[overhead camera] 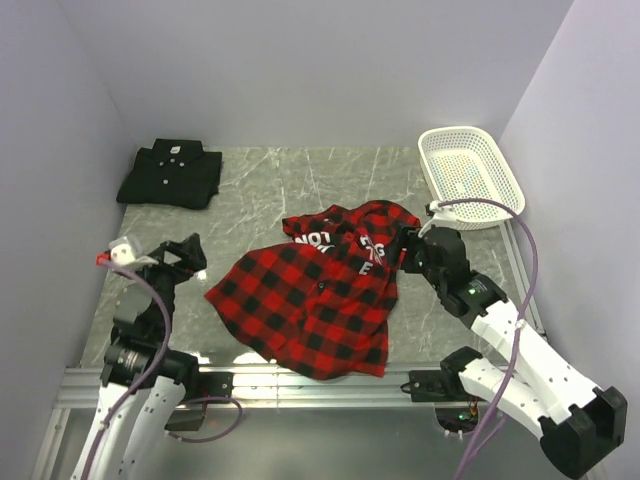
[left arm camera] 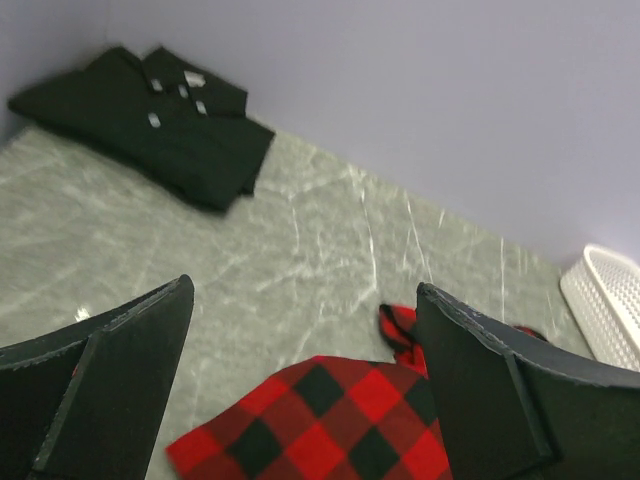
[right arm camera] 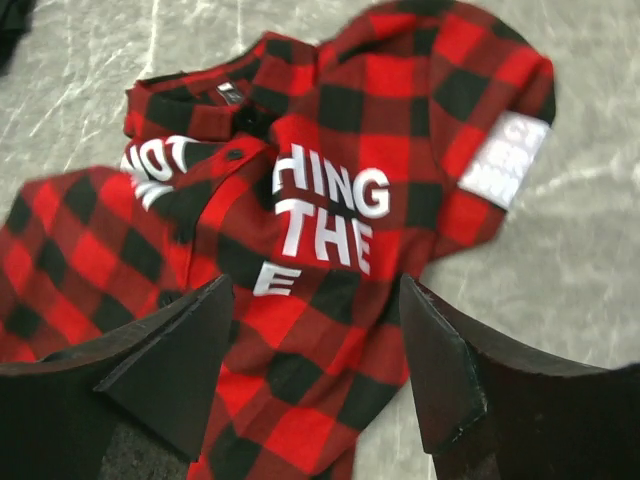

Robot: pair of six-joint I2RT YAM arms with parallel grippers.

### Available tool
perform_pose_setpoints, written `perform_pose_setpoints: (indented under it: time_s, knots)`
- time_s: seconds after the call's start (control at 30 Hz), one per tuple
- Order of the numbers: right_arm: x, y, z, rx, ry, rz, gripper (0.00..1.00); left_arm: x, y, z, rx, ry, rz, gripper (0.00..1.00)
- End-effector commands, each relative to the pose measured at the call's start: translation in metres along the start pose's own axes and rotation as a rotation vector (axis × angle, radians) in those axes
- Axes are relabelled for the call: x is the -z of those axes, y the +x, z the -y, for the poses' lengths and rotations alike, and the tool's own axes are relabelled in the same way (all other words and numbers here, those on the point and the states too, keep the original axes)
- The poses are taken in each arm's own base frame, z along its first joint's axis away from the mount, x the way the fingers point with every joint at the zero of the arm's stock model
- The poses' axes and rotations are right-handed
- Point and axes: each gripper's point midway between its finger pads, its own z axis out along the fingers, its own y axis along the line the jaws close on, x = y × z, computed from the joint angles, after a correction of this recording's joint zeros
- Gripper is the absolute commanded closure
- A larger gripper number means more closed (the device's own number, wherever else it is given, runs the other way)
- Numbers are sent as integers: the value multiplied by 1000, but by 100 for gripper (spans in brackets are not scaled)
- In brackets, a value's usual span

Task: Fold and stack the long sleeve shirts
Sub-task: Move the shirt to the center of the board

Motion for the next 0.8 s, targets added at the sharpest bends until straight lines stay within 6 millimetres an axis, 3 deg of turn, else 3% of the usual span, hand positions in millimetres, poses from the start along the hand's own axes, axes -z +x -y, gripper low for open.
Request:
perform_pose_setpoints:
  time_s: [0.0, 0.07, 0.1, 0.17, 0.2, 0.23, 0.27, 0.33, 0.37, 0.47, 0.63, 0.77]
  knots:
    - [2, 12, 8, -47, 41, -41, 25, -9, 12, 19, 49, 39, -106, 1]
    - [-4, 14, 5, -56, 42, -66, 25, -15, 21, 25, 86, 27, -170, 1]
    - [-11, 16, 3, -56, 50, -98, 25, -22, 44, 22, 62, -5, -267, 1]
    - [-20, 18, 3, -60, 68, -135, 26, -26, 58, 35, 57, 28, -374, 1]
    - [-28, 23, 2, -63, 75, -172, 26, -32, 80, 33, 32, 3, -471, 1]
    - [-32, 26, 5, -78, 85, -189, 27, -35, 84, 45, 45, 35, -520, 1]
    - [-38, 30, 13, -96, 107, -208, 27, -41, 103, 44, 35, 13, -599, 1]
    - [-43, 37, 13, -130, 79, -239, 28, -46, 114, 54, 38, 38, -673, 1]
    - [-45, 40, 16, -137, 71, -250, 28, -48, 133, 55, 43, 37, -749, 1]
    - [-48, 51, 28, -162, 75, -276, 28, -48, 162, 66, 72, 80, -879, 3]
    - [-54, 61, 79, -294, 181, -277, 29, -38, 199, 78, 58, 108, -986, 2]
    - [-61, 56, 84, -297, 186, -284, 29, -31, 234, 77, 38, 62, -1051, 2]
